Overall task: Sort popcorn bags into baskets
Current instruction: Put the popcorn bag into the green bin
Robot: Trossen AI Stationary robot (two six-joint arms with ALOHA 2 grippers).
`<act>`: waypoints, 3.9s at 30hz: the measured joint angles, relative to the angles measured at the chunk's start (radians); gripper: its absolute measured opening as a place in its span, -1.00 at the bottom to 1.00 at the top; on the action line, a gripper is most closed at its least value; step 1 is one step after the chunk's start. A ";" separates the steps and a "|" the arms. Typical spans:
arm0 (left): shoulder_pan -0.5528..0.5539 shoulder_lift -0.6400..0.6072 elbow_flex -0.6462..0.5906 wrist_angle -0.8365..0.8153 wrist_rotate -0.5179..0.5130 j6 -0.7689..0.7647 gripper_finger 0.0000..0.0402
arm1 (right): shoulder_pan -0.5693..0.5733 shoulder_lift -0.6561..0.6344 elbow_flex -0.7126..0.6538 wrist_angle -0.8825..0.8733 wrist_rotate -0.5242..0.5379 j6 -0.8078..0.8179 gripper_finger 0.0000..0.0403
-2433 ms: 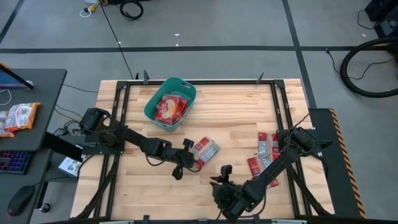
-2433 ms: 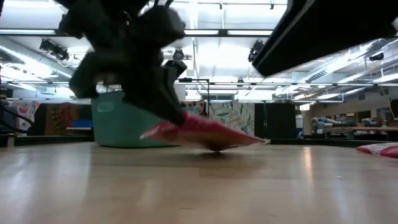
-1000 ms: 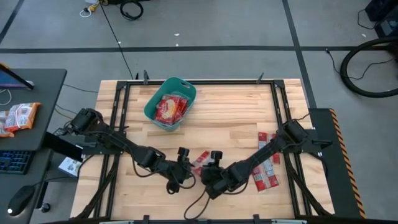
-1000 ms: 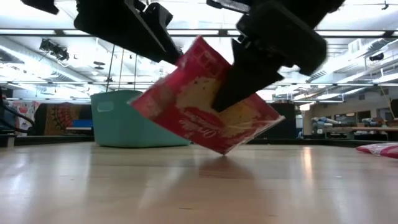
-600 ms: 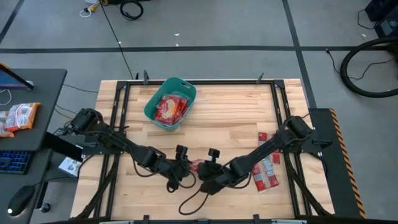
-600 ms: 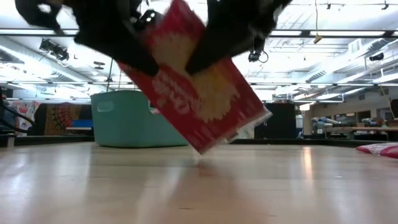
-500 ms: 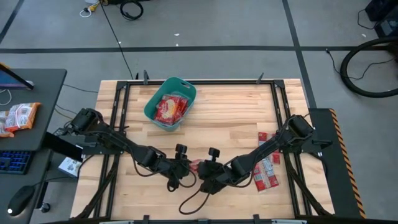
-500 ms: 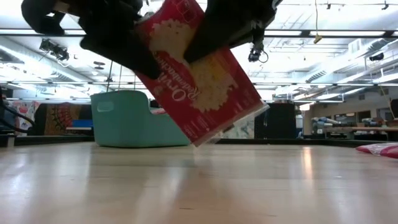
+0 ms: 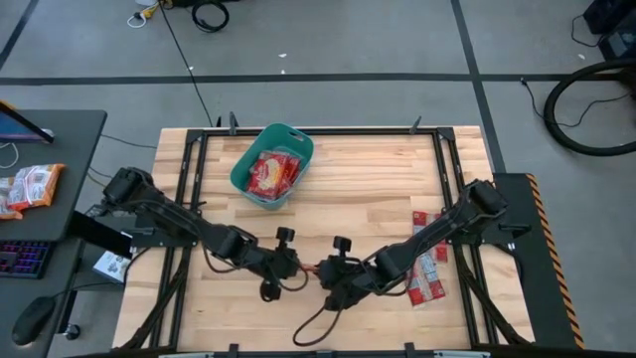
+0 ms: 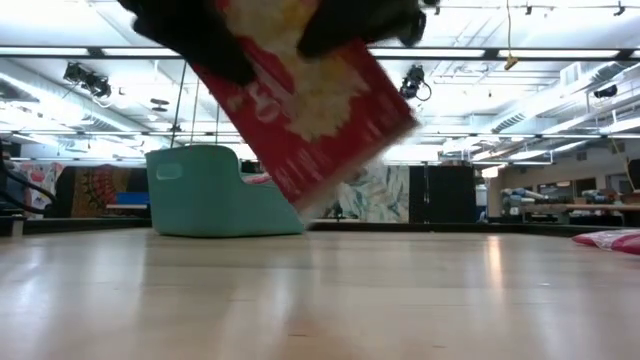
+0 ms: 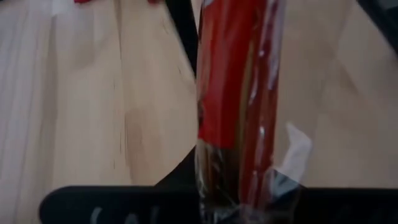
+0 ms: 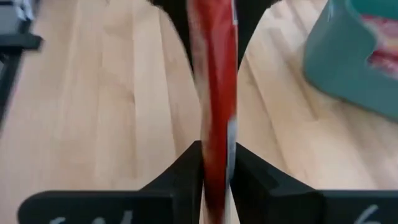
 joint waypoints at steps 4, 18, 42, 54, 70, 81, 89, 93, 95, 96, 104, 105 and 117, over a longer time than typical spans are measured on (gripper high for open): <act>0.014 -0.090 0.000 -0.102 0.037 -0.027 -0.81 | 0.013 -0.058 0.000 -0.029 0.022 -0.031 -0.59; 0.345 -0.378 0.000 -0.320 0.089 -0.050 -0.82 | 0.038 -0.101 -0.044 -0.125 0.126 0.061 -0.58; 1.080 -0.369 -0.169 -0.192 0.277 -0.356 -0.81 | 0.046 -0.101 -0.167 0.061 0.125 0.047 -0.58; 1.064 -0.375 -0.214 -0.147 0.345 -0.402 -0.64 | 0.053 -0.101 -0.167 0.073 0.124 0.042 -0.58; 0.999 -0.377 -0.106 -0.247 0.034 -0.119 0.10 | 0.053 -0.101 -0.167 0.077 0.124 0.038 -0.58; 0.755 -0.368 -0.091 -0.266 0.523 0.017 0.05 | 0.053 -0.100 -0.167 0.021 0.023 0.042 -0.58; 0.559 -0.331 -0.090 -0.235 0.292 -0.088 0.05 | 0.054 -0.100 -0.166 0.013 0.012 0.086 -0.58; 0.492 -0.313 -0.091 -0.237 0.286 -0.143 0.05 | 0.061 -0.101 -0.166 -0.091 -0.071 0.163 -0.58; 0.457 -0.310 -0.091 -0.238 0.286 -0.159 0.05 | 0.062 -0.102 -0.166 -0.156 -0.110 0.223 -0.58; 0.442 -0.309 -0.091 -0.234 0.285 -0.168 0.05 | 0.062 -0.102 -0.166 -0.200 -0.135 0.259 -0.58; 0.311 -0.308 -0.091 -0.236 0.191 -0.188 0.05 | 0.082 -0.102 -0.166 -0.635 -0.482 0.525 -0.58; 0.296 -0.308 -0.091 -0.236 0.177 -0.188 0.05 | 0.086 -0.103 -0.166 -0.700 -0.512 0.549 -0.58; 0.185 -0.308 -0.091 -0.235 0.129 -0.215 0.05 | 0.064 -0.123 -0.311 -0.969 -0.625 0.481 -0.60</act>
